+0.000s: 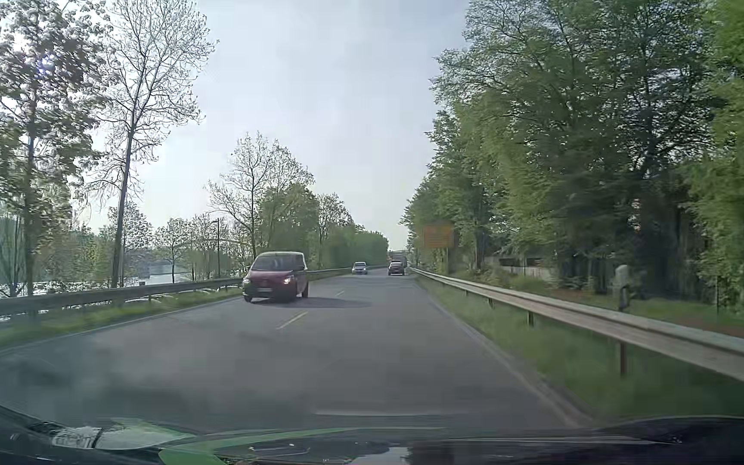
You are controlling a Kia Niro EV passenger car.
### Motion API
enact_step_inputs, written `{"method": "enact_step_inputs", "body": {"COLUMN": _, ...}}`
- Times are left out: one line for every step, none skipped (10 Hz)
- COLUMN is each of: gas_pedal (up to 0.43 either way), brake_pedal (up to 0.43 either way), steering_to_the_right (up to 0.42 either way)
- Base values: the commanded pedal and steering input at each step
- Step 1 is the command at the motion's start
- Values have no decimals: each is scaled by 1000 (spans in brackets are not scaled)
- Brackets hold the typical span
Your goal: Follow the waypoints while adhering to traffic rules and regulations
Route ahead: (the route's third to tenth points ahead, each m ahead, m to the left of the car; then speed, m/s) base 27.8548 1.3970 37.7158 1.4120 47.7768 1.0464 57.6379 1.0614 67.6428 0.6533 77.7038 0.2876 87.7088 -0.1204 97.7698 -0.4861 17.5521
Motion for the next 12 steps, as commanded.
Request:
{"method": "enact_step_inputs", "body": {"gas_pedal": 98, "brake_pedal": 0, "steering_to_the_right": -2}}
{"method": "enact_step_inputs", "body": {"gas_pedal": 98, "brake_pedal": 0, "steering_to_the_right": -2}}
{"method": "enact_step_inputs", "body": {"gas_pedal": 98, "brake_pedal": 0, "steering_to_the_right": -2}}
{"method": "enact_step_inputs", "body": {"gas_pedal": 98, "brake_pedal": 0, "steering_to_the_right": -2}}
{"method": "enact_step_inputs", "body": {"gas_pedal": 98, "brake_pedal": 0, "steering_to_the_right": -2}}
{"method": "enact_step_inputs", "body": {"gas_pedal": 98, "brake_pedal": 0, "steering_to_the_right": -1}}
{"method": "enact_step_inputs", "body": {"gas_pedal": 98, "brake_pedal": 0, "steering_to_the_right": -1}}
{"method": "enact_step_inputs", "body": {"gas_pedal": 98, "brake_pedal": 0, "steering_to_the_right": -1}}
{"method": "enact_step_inputs", "body": {"gas_pedal": 98, "brake_pedal": 0, "steering_to_the_right": -1}}
{"method": "enact_step_inputs", "body": {"gas_pedal": 98, "brake_pedal": 0, "steering_to_the_right": -1}}
{"method": "enact_step_inputs", "body": {"gas_pedal": 98, "brake_pedal": 0, "steering_to_the_right": 0}}
{"method": "enact_step_inputs", "body": {"gas_pedal": 98, "brake_pedal": 0, "steering_to_the_right": 0}}
